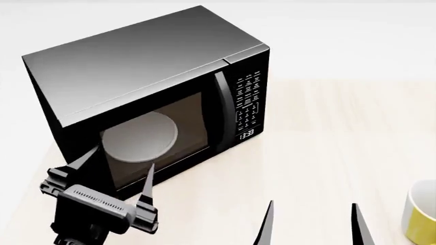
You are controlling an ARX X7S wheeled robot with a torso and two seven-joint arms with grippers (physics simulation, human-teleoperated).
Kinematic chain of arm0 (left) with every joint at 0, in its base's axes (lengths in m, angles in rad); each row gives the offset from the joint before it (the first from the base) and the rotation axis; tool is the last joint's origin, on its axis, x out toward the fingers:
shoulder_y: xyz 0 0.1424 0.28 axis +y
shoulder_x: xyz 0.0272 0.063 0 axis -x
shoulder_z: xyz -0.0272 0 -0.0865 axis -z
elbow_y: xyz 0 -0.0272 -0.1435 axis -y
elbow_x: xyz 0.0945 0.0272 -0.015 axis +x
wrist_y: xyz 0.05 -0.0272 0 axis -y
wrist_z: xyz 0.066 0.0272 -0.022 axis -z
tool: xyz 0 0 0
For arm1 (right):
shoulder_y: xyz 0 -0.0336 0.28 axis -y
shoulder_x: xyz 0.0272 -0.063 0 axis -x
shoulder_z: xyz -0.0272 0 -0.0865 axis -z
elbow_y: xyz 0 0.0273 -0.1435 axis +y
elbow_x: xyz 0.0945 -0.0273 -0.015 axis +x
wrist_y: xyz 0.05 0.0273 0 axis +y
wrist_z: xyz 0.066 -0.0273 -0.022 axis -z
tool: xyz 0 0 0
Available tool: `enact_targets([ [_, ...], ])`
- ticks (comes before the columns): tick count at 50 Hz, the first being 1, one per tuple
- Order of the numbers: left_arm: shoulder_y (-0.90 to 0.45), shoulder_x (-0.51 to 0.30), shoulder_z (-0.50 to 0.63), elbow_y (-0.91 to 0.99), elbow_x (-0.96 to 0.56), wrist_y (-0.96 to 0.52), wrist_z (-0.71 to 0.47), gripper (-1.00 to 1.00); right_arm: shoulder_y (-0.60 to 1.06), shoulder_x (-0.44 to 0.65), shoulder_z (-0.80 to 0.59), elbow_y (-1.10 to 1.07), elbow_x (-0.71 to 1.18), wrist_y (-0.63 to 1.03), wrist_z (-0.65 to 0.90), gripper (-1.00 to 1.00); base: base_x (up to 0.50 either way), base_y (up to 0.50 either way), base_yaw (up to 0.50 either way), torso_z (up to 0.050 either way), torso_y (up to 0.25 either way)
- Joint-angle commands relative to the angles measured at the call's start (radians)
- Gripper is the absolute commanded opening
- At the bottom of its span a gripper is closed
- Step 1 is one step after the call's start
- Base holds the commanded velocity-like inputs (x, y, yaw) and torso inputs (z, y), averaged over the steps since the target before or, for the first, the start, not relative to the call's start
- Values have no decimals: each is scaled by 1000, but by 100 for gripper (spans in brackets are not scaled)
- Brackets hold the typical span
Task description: Close the microwave.
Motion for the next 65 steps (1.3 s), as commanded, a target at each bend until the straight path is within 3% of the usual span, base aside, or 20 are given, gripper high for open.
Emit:
enact_targets([
  [1,353,-120,1,474,-11,-219,11,100,-4,-12,13,-9,-12,8,-13,100,0,0,0,0,0],
  [6,468,-159,10,640,-21,-274,2,100,0,-12,12,-7,-12,13,-11,100,0,0,0,0,0],
  [15,531,-205,-29,743,-19,-287,-40,100,-1,-12,9,-5,-17,8,-8,100,0,0,0,0,0],
  [32,667,-253,-304,871,-136,-244,-233,100,11,-10,23,5,6,41,9,100,0,0,0,0,0],
  [38,676,-269,-431,964,-123,-245,-343,100,68,17,152,-107,50,158,98,100,0,0,0,0,0],
  [47,672,-295,-750,1194,-151,-352,-568,100,153,109,419,-291,86,283,238,100,0,0,0,0,0],
  [53,682,-302,-789,1263,-109,-369,-603,100,140,122,502,-342,50,257,278,100,0,0,0,0,0],
  [65,678,-304,-812,1288,-87,-376,-624,100,136,113,525,-359,26,250,301,100,0,0,0,0,0],
])
